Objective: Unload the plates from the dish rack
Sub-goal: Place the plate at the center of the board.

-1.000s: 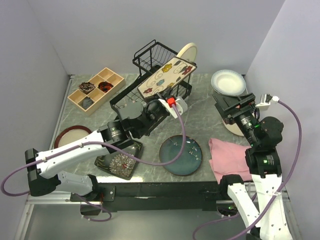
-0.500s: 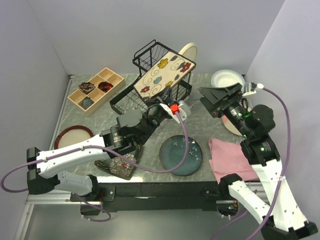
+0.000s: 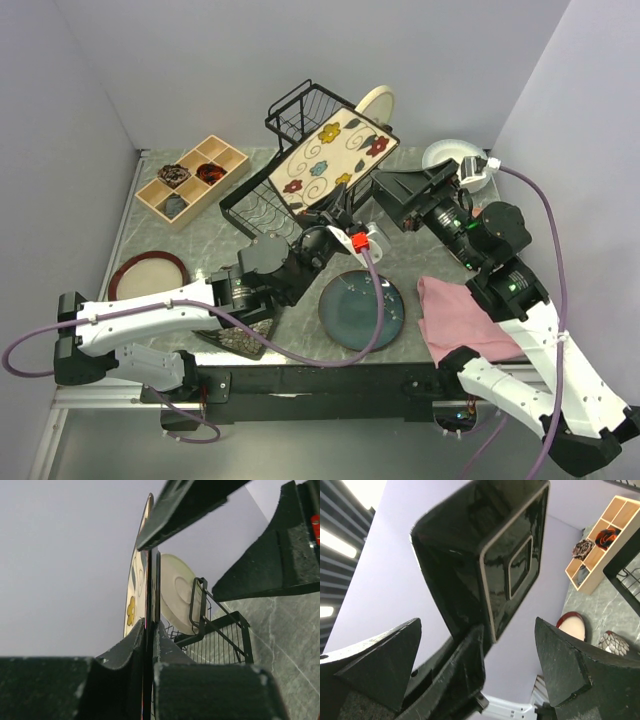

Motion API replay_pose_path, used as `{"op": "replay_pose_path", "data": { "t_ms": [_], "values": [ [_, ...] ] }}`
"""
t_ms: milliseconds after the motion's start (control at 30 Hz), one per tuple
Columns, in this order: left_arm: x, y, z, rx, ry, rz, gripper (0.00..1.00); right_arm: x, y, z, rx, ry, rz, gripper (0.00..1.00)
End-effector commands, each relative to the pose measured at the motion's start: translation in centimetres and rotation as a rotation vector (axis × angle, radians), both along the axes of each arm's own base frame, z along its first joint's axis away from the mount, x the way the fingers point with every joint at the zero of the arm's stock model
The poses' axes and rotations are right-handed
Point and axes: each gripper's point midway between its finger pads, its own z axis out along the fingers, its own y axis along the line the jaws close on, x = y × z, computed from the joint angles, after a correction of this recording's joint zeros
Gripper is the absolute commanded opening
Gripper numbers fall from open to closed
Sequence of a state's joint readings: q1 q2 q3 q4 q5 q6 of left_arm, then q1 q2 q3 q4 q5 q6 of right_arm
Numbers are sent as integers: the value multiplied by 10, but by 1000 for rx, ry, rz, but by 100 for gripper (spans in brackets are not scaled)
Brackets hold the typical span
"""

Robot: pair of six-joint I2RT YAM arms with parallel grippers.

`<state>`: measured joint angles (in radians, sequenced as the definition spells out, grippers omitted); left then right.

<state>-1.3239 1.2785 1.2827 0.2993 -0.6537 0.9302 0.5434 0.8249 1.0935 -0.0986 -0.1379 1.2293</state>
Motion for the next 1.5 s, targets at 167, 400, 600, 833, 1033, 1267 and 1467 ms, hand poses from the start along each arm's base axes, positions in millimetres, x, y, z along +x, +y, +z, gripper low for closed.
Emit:
{"op": "replay_pose_path", "data": {
  "t_ms": [167, 400, 600, 833, 1033, 1267, 1467],
  "values": [
    [-9, 18, 48, -146, -110, 21, 1, 15, 3, 16, 14, -39, -68, 100],
    [-15, 0, 27, -73, -123, 39, 1, 33, 12, -8, -50, 40, -85, 94],
    [-24, -11, 12, -20, -131, 43, 1, 31, 10, -19, -54, 45, -90, 75],
    [-26, -18, -7, 23, -131, 65, 1, 21, 4, -33, -35, 49, -86, 19],
    [-28, -17, -27, 2, -72, 47, 5, 11, 7, -44, 0, 50, -42, 0],
    [-40, -23, -56, -73, 80, -51, 31, -3, -3, -58, 36, 38, -37, 0],
    [-55, -37, -85, -124, 226, -161, 79, -15, -27, -98, 39, 82, -113, 0]
  ]
}}
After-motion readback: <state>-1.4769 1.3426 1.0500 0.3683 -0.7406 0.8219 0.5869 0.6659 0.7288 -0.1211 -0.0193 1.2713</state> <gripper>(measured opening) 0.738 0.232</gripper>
